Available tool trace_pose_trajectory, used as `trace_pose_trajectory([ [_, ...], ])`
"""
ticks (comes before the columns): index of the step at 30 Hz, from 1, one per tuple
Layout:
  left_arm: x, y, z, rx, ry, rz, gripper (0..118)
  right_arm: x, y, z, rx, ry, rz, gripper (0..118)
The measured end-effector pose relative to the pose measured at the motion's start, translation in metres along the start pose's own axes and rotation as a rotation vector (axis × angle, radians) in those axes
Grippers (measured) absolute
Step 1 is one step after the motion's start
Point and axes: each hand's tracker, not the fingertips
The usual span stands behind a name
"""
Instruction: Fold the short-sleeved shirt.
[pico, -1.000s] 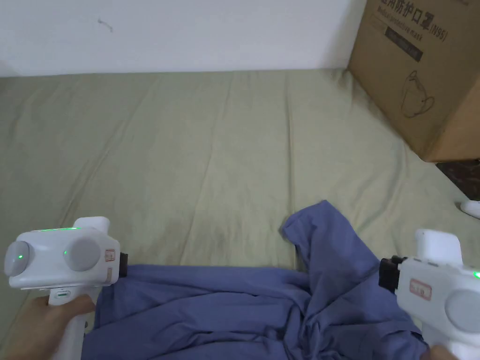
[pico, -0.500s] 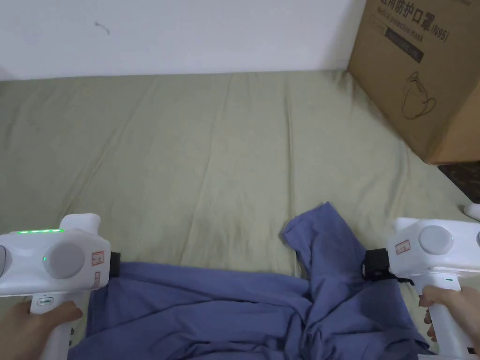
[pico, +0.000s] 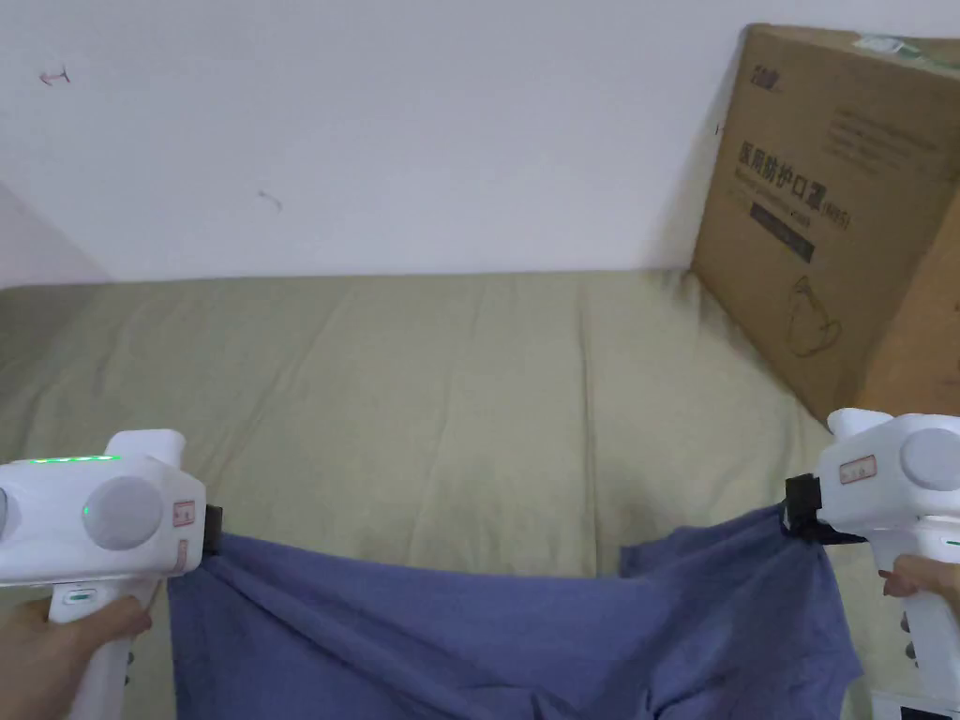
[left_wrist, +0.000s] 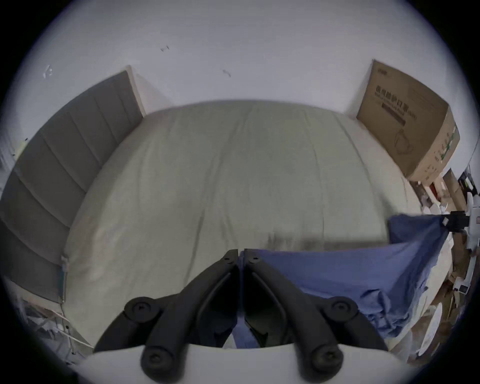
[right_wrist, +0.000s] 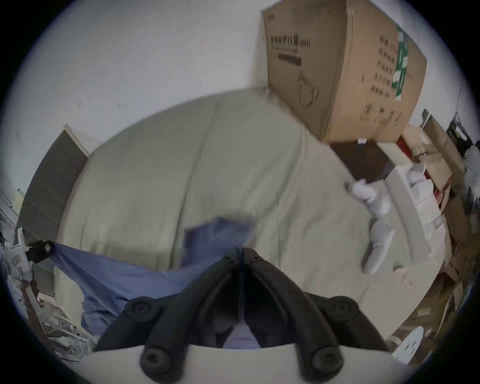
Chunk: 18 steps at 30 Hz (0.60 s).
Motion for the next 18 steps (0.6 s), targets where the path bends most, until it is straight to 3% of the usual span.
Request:
trace_pose_trajectory([
  [10, -0.040, 0.076, 0.124, 0.265, 0.055, 0.071, 1, -0.019, 0.074, 0.130, 0.269, 0.020, -0.011, 2],
  [18, -0.036, 0.168, 0.158, 0.384, 0.130, 0.032, 1, -0.055, 0.174, 0.177, 0.394, 0.005, -0.013, 2],
])
